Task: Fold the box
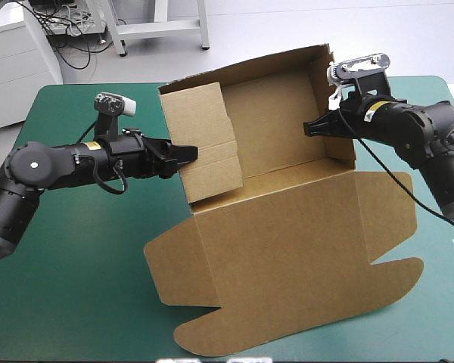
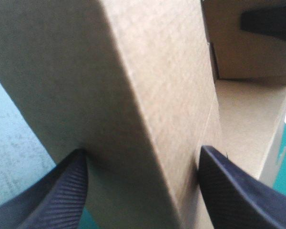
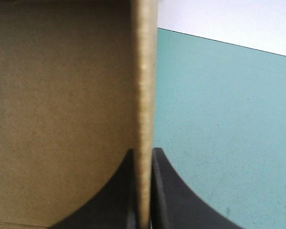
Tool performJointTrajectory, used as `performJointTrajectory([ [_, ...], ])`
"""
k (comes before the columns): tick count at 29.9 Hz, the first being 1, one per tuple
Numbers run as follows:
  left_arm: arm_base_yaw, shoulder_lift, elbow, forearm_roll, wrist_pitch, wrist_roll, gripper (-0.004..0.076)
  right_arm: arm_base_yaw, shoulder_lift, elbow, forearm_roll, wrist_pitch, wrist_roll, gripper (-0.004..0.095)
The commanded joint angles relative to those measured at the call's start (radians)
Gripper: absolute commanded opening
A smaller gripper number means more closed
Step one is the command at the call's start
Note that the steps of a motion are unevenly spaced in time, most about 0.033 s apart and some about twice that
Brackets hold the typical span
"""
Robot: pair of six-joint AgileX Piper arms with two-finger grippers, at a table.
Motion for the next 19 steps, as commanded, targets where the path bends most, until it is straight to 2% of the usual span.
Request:
performJointTrajectory([
  [1, -0.051, 0.020, -0.077, 0.105, -0.032, -0.145, 0.0458, 0.000, -0.029, -0.031, 0.024, -0.092, 0.040, -0.0012],
  [4, -0.086, 0.047, -0.118, 0.249, -0.045, -0.281, 0.0458, 0.000, -0.022, -0.031, 0.007, -0.092, 0.061, -0.0011],
  [9, -0.128, 0.053, -0.129, 0.432, -0.148, -0.451, 0.0456, 0.000, 0.001, -0.031, 0.015, -0.090, 0.095, -0.0012],
  [14, -0.128, 0.062, -0.129, 0.551, -0.131, -0.564, 0.0456, 0.000, 0.039, -0.031, 0.017, -0.092, 0.137, -0.0012],
  [19, -0.128, 0.080, -0.129, 0.591, -0.112, -0.591, 0.0456, 0.008, 0.073, -0.031, 0.035, -0.096, 0.151, -0.0012],
])
